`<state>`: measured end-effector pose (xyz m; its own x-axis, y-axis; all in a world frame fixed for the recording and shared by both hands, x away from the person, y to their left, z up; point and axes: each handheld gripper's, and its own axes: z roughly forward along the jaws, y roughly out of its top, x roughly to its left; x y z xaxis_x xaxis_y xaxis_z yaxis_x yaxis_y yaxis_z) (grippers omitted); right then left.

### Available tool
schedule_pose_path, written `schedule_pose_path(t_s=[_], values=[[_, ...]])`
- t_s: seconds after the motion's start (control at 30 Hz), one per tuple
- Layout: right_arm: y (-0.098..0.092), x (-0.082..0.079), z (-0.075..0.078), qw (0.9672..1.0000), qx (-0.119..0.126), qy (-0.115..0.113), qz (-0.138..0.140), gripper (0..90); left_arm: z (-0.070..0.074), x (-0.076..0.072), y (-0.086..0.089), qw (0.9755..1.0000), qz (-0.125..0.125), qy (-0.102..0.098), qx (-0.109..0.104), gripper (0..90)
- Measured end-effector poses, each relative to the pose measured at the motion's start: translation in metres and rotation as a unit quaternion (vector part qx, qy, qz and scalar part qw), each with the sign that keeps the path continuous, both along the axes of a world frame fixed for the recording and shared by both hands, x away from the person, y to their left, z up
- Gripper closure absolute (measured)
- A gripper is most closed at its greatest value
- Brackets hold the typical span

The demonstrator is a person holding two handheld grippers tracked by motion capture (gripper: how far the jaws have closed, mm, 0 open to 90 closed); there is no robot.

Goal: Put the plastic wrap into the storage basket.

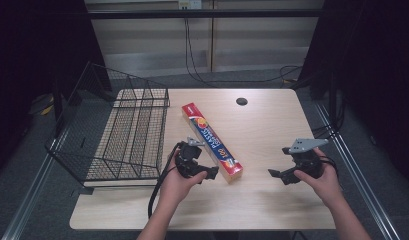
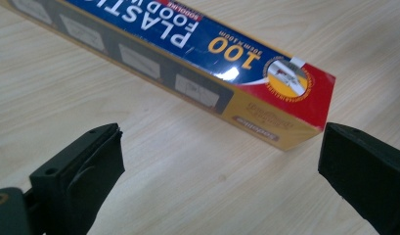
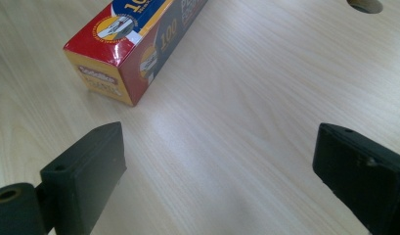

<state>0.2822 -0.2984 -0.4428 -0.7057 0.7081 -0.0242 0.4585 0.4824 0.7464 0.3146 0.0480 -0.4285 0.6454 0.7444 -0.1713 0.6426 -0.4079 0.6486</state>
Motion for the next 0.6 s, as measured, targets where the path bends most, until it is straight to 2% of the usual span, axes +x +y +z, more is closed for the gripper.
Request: schedule_pose_path(t_s=[0.1,0.13,0.23,0.27,0.37,0.4,0.47,0.6], values=[[-0.001,0.0,0.0,1.0,0.004,-0.004,-0.001,5.1,0.003,0.003,-0.005,1.0,0.007,0.003,-0.006,2.8],[-0.001,0.001,0.0,1.0,0.004,-0.003,-0.001,5.1,0.005,0.007,-0.009,0.9999,0.009,0.008,0.001,2.7],[-0.002,0.001,0.0,1.0,0.003,-0.003,-0.003,5.1,0.007,0.012,-0.014,0.9998,0.017,0.011,0.001,2.7],[-0.003,0.001,0.0,1.0,0.004,-0.001,-0.003,5.1,0.008,0.014,-0.016,0.9996,0.023,0.018,-0.007,2.7],[-0.004,0.001,-0.002,1.0,0.002,-0.003,-0.004,5.1,0.009,0.022,-0.018,0.9992,0.03,0.027,-0.006,2.7],[-0.004,0.001,-0.002,1.0,0.002,-0.002,-0.007,5.1,0.009,0.027,-0.02,0.9986,0.042,0.031,-0.01,2.7],[-0.004,0.001,-0.003,1.0,0.003,-0.002,-0.007,5.1,0.01,0.031,-0.021,0.9986,0.045,0.029,-0.003,2.7],[-0.004,0.002,-0.002,1.0,0.003,-0.003,-0.007,5.1,0.012,0.042,-0.028,0.9975,0.061,0.034,-0.008,2.2]])
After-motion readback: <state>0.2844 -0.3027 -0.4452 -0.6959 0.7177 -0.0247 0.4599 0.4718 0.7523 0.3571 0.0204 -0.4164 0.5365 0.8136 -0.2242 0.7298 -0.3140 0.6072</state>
